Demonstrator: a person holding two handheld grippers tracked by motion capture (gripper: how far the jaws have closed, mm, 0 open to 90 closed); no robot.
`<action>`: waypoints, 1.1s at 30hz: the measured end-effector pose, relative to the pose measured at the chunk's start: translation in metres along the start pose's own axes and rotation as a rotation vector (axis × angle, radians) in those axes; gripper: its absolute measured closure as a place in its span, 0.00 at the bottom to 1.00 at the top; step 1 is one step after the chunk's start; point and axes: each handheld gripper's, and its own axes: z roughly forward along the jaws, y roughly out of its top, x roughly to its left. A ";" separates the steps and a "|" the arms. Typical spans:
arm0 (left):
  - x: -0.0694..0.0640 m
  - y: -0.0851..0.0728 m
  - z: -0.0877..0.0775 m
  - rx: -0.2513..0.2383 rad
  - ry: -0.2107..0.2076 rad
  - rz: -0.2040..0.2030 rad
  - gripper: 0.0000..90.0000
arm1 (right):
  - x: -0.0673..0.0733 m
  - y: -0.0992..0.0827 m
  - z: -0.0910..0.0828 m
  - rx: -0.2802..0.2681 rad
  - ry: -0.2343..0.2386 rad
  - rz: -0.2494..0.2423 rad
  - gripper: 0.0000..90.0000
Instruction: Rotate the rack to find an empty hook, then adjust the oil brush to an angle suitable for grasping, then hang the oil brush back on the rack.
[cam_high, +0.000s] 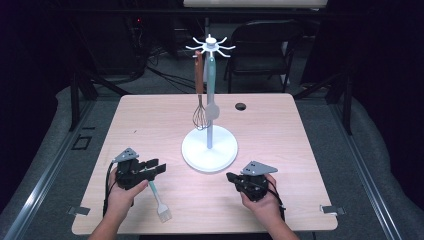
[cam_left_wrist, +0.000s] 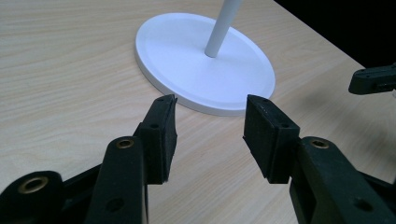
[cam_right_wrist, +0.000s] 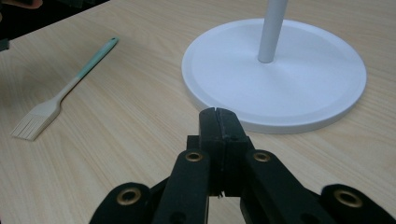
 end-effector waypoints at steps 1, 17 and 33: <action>0.000 0.000 0.000 -0.003 0.004 0.005 0.59 | 0.000 0.000 0.000 0.001 0.000 -0.002 1.00; 0.004 -0.007 -0.003 0.003 0.035 0.010 0.58 | -0.007 0.002 -0.003 -0.013 -0.014 0.009 0.99; 0.004 -0.009 -0.001 0.017 0.037 0.014 0.59 | -0.019 0.017 -0.010 -0.034 -0.028 0.015 1.00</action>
